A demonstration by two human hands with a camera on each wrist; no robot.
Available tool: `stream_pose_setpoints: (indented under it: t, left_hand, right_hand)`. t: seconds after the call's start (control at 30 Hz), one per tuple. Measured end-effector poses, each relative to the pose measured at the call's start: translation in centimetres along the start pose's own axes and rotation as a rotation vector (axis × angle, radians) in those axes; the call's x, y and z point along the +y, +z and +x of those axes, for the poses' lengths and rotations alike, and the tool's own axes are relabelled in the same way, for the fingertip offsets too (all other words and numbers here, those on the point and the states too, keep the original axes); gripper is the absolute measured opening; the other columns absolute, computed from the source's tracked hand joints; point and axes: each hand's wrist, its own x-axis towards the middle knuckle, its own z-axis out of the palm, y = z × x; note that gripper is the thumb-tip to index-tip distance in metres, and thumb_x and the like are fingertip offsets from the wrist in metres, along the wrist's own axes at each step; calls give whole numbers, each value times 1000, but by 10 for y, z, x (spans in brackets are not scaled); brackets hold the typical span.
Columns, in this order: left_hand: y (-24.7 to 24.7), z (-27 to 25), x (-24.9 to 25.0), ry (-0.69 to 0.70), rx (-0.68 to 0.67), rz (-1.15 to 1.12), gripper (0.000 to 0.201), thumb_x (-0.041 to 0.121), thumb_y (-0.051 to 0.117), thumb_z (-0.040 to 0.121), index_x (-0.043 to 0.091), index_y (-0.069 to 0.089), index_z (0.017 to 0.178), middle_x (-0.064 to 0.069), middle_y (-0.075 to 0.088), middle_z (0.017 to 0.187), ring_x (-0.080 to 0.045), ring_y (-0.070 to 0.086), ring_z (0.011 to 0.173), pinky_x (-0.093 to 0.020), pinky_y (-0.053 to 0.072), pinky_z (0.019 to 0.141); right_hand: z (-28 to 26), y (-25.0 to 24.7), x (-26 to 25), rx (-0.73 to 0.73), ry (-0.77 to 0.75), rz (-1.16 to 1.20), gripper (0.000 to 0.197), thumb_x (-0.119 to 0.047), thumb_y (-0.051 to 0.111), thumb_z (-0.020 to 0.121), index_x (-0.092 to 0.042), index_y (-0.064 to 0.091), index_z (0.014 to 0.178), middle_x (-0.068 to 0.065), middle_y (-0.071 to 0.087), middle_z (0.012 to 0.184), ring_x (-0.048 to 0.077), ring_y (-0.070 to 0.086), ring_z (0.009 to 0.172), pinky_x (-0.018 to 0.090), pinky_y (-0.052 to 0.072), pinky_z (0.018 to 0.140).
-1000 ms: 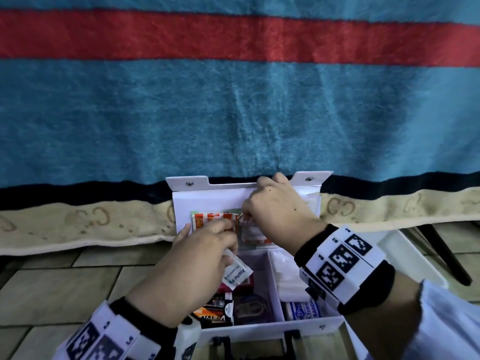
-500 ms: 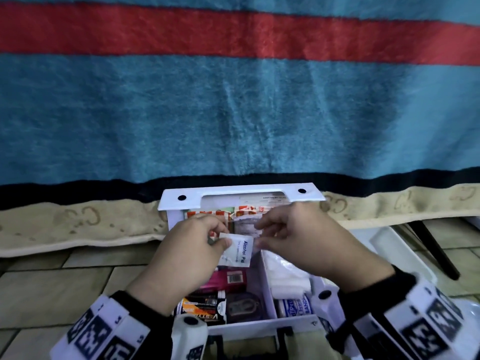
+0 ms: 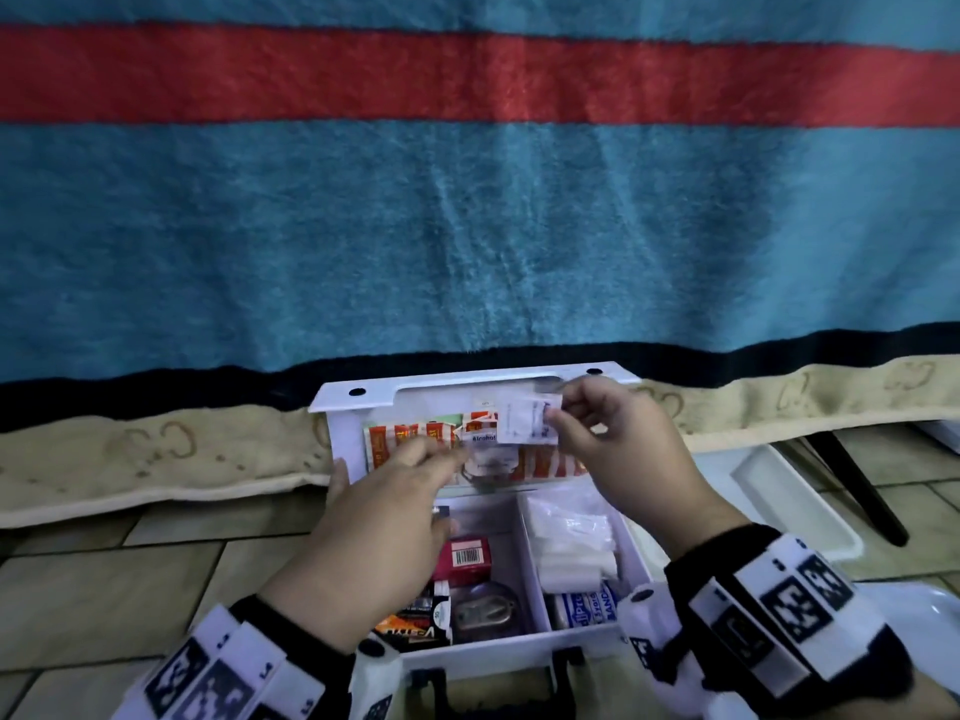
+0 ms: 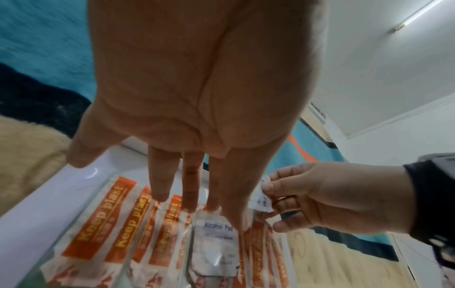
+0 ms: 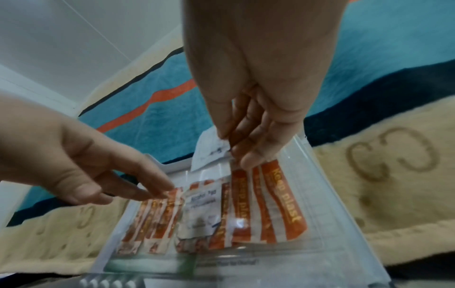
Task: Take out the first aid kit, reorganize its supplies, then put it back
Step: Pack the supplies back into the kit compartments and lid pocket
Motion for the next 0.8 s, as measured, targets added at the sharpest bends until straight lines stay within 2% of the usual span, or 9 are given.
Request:
stream_pose_setpoints:
  t: [0.1, 0.17, 0.23, 0.3, 0.37, 0.43, 0.53, 0.7, 0.8]
  left_hand:
    - [1, 1, 1, 2, -7, 72, 59, 37, 52, 93, 48, 21, 142, 28, 24, 139, 0, 43, 124, -56, 4, 116]
    - [0, 1, 2, 7, -8, 95, 58, 37, 51, 93, 46, 22, 142, 27, 23, 140, 0, 42, 125, -56, 0, 115]
    - [-1, 0, 2, 7, -20, 83, 58, 37, 51, 93, 46, 22, 143, 27, 22, 140, 0, 43, 124, -56, -2, 115]
    - [-3, -1, 2, 5, -29, 60, 59, 38, 52, 93, 48, 21, 142, 29, 22, 140, 1, 43, 124, -55, -3, 114]
    - [-4, -1, 2, 2, -12, 44, 59, 38, 53, 93, 49, 22, 141, 29, 23, 140, 1, 42, 124, -55, -2, 115]
    - [-4, 0, 3, 0, 3, 38, 58, 39, 52, 92, 49, 22, 141, 29, 24, 139, 1, 41, 125, -55, -1, 115]
    - [-4, 0, 5, -7, 14, 25, 58, 38, 52, 93, 48, 22, 142, 29, 26, 139, 1, 39, 127, -53, -1, 116]
    - [-5, 0, 8, -7, 24, 25, 57, 36, 50, 94, 47, 22, 142, 28, 26, 139, 0, 37, 129, -51, -3, 116]
    - [-5, 0, 8, -12, 31, 21, 57, 36, 51, 94, 47, 23, 142, 28, 27, 138, 0, 37, 129, -51, -3, 116]
  right_hand:
    - [9, 1, -4, 62, -89, -41, 18, -13, 64, 87, -25, 58, 74, -7, 61, 69, 17, 64, 68, 29, 52, 64]
    - [15, -1, -8, 65, -178, -115, 7, -11, 64, 86, -17, 66, 82, -6, 63, 74, 14, 61, 71, 25, 49, 68]
    - [22, -4, -11, -30, -264, -255, 7, -10, 65, 85, -13, 71, 87, -1, 68, 81, 13, 60, 77, 21, 44, 73]
    - [30, -6, -10, -148, -320, -408, 11, -9, 66, 82, -14, 73, 89, 4, 69, 88, 18, 62, 84, 28, 47, 78]
    - [34, -4, -8, -211, -348, -562, 20, -6, 68, 77, -21, 73, 90, 1, 65, 89, 22, 63, 86, 33, 52, 75]
    - [34, -2, -7, -256, -329, -684, 30, -4, 68, 74, -26, 72, 93, -2, 61, 92, 22, 62, 88, 35, 54, 73]
    - [33, 1, -7, -304, -321, -794, 29, -7, 64, 76, -28, 70, 95, -1, 61, 95, 23, 61, 92, 35, 53, 74]
    - [34, -2, -19, -301, -213, -760, 21, -6, 59, 76, -22, 67, 87, 1, 63, 94, 24, 61, 90, 36, 53, 76]
    - [34, 0, -29, -348, -196, -853, 24, -2, 55, 77, -16, 69, 89, 6, 66, 96, 28, 63, 92, 35, 54, 75]
